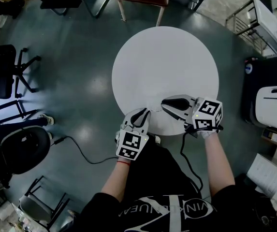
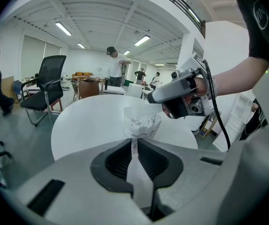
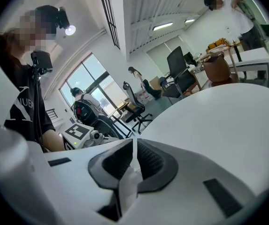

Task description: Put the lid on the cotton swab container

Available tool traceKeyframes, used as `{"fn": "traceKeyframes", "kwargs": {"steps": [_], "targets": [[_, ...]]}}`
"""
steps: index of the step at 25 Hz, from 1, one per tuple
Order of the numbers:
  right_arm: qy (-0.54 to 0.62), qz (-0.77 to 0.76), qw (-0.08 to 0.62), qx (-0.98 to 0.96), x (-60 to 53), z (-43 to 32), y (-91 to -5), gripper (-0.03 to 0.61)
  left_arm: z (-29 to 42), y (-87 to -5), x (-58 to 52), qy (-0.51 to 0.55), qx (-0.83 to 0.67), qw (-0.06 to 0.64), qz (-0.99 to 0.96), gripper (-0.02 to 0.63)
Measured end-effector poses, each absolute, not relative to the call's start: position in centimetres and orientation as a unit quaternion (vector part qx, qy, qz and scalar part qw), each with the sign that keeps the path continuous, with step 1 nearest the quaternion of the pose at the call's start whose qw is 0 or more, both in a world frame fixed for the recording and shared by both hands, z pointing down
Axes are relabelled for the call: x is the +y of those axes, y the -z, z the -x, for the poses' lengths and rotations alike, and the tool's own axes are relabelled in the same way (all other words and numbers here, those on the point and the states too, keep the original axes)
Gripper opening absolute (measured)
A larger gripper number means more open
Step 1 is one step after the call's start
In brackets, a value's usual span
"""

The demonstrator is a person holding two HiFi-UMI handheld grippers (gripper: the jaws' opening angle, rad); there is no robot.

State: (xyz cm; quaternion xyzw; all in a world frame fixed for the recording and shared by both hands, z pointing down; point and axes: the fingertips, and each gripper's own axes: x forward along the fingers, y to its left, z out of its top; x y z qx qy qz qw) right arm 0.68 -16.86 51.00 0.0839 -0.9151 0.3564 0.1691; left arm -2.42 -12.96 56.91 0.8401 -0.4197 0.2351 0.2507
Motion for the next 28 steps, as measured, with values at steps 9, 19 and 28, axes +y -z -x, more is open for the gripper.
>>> {"fn": "traceKeyframes", "kwargs": {"steps": [9, 19, 28], "targets": [[-0.323, -0.098, 0.204, -0.919, -16.4, -1.1, -51.9, 0.012, 2.4, -56.9, -12.9, -0.227, -0.43, 0.26, -0.834, 0.023], [-0.251, -0.103, 0.253, -0.929, -15.4, -0.4, -52.1, 0.006, 3.9, -55.8, -12.2, -0.215, -0.447, 0.255, -0.83, 0.023], [-0.207, -0.108, 0.276, -0.932, -15.3, 0.1, -52.1, 0.006, 4.6, -52.4, -13.8, -0.183, -0.469, 0.209, -0.838, 0.021]]}}
